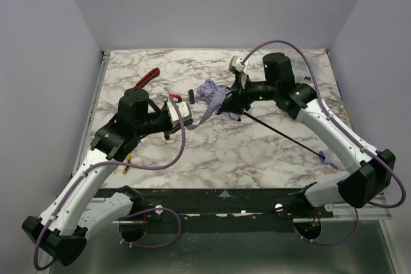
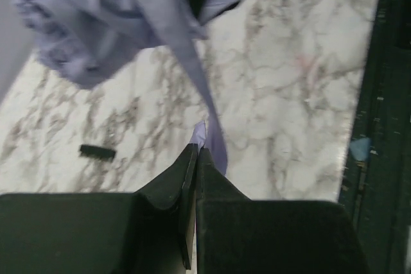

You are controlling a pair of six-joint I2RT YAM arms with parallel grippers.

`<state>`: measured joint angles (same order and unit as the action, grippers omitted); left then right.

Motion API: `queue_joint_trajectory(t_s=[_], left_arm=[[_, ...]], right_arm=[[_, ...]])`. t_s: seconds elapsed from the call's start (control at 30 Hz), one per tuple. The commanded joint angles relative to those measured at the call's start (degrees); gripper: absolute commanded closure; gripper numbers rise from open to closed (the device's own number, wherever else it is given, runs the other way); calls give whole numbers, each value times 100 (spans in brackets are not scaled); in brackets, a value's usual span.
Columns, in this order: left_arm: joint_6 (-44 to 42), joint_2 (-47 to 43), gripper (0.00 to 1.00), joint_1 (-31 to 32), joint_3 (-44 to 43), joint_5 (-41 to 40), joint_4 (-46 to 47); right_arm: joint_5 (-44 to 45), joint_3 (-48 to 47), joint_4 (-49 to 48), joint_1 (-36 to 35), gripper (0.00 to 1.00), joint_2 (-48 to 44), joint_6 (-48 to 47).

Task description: Open the umbrella

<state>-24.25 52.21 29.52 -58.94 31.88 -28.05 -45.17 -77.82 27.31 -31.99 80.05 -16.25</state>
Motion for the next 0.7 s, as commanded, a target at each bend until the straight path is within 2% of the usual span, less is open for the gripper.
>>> queue_joint_trajectory(t_s=[0.0,0.03,0.07,0.1,0.17,0.23,0.27,0.3,0.33,0.37,0.4,0.43,0.5,0.6,0.67], left_arm=[[-12,-328,100,1,-200,2328,-950],[244,-327,94,-1,-356,2589,-903],[678,-300,81,-7,-498,2695,-769],[1082,-247,74,-35,-705,2726,-590],[2057,-94,70,-240,-1062,3183,-29],[3823,89,75,-469,-1230,3616,1371],[4738,189,85,-569,-1225,3583,2248],[5352,246,95,-684,-1202,3384,2958],[5785,275,100,-782,-1180,3092,3425],[5752,301,100,-875,-1230,2702,3423],[5469,335,88,-946,-1337,2493,3144],[4832,359,66,-964,-1411,2371,2858],[3662,295,36,-962,-1412,1958,2076],[3111,163,19,-965,-1088,1114,1751],[2948,233,16,-965,-1045,1195,1581]], right_arm=[[844,38,-978,-18,100,-214,17],[1024,108,-1101,-16,100,-244,-24],[1156,179,-1218,-16,100,-276,-80],[1317,243,-1378,-14,100,-321,-132],[1586,439,-1685,-18,100,-403,-211],[1520,443,-1510,-14,100,-354,-416],[1366,390,-1273,-16,100,-298,-484],[1145,366,-1086,-14,100,-243,-537],[907,375,-906,-18,100,-221,-537],[598,386,-767,-18,100,-210,-545],[373,418,-667,-18,100,-220,-520],[181,467,-668,-14,100,-241,-405],[2,582,-909,-18,100,-339,-210],[102,873,-1666,-18,100,-640,59],[102,1087,-2202,-18,100,-818,130]])
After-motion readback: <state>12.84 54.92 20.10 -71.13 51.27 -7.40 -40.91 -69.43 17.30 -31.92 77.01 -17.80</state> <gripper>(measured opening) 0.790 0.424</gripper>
